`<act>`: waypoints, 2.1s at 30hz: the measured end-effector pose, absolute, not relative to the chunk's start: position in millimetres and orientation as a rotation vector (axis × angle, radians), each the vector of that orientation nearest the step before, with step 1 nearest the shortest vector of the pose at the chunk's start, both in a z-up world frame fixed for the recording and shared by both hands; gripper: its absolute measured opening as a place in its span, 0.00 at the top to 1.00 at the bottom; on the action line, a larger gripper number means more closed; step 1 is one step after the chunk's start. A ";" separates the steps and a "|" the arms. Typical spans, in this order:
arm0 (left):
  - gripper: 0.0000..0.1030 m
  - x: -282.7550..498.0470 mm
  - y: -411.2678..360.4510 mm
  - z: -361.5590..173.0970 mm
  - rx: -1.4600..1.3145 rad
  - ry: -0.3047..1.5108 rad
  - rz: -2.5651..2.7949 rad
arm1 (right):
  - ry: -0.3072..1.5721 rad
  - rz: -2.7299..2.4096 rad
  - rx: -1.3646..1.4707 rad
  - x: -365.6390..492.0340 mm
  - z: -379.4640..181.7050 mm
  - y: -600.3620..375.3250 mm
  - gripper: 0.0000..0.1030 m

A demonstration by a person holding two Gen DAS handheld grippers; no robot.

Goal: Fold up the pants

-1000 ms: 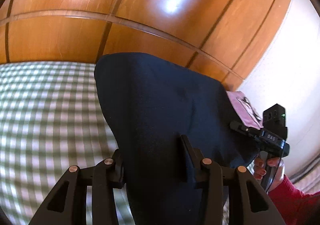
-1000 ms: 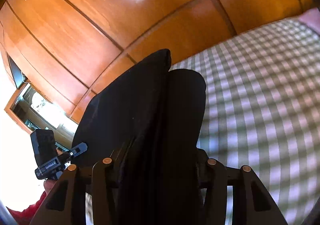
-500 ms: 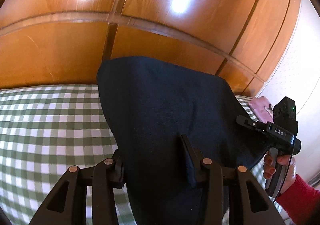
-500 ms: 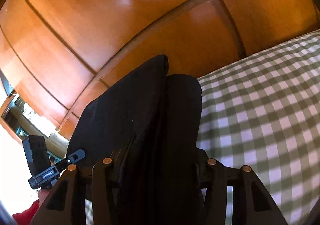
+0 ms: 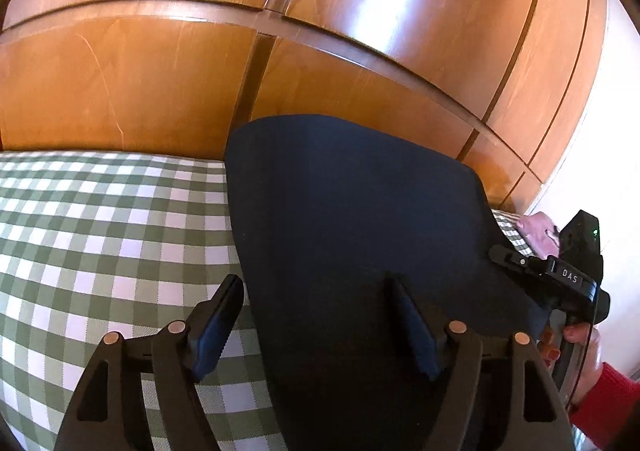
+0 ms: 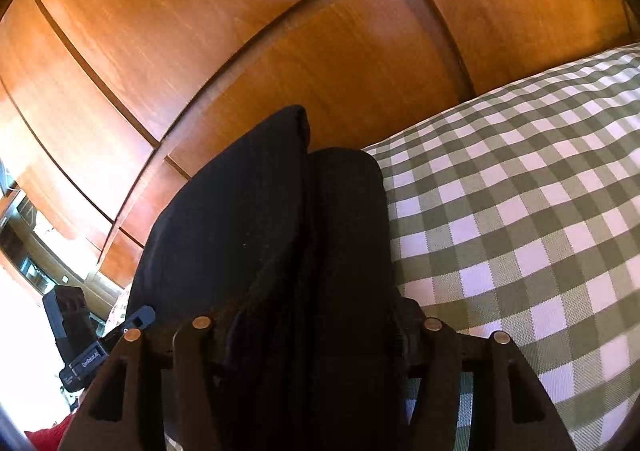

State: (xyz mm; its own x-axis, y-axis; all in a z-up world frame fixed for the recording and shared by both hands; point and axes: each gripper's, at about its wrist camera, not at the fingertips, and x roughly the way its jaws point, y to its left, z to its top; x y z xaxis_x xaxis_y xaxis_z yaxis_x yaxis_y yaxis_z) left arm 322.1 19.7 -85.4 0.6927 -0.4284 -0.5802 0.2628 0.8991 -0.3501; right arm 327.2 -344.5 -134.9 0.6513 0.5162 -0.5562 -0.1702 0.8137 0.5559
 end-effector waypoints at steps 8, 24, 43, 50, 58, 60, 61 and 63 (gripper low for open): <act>0.25 278.4 -16.1 -57.0 0.022 0.549 -0.141 | 0.707 0.211 0.284 314.4 -114.5 -317.0 0.19; 0.25 174.6 -32.8 -55.6 -0.106 0.581 -0.071 | 0.577 0.132 0.125 186.0 -80.2 -272.8 0.01; 0.25 106.2 -35.5 -48.7 -0.010 0.426 0.005 | 0.448 0.058 -0.069 107.2 -87.4 -228.0 0.01; 0.25 107.0 -35.9 -50.3 -0.011 0.424 0.016 | 0.484 0.045 0.015 114.5 -92.2 -244.2 0.01; 0.25 111.4 -32.5 -54.2 -0.030 0.448 0.015 | 0.477 0.042 -0.005 112.4 -91.4 -240.2 0.01; 0.25 111.4 -33.0 -54.1 -0.030 0.449 0.016 | 0.474 0.045 -0.009 111.7 -91.3 -239.6 0.01; 0.25 111.4 -32.9 -54.0 -0.030 0.449 0.016 | 0.474 0.045 -0.010 111.6 -91.5 -239.4 0.01; 0.25 111.4 -33.1 -54.1 -0.030 0.449 0.019 | 0.478 0.045 -0.007 112.4 -91.9 -239.9 0.01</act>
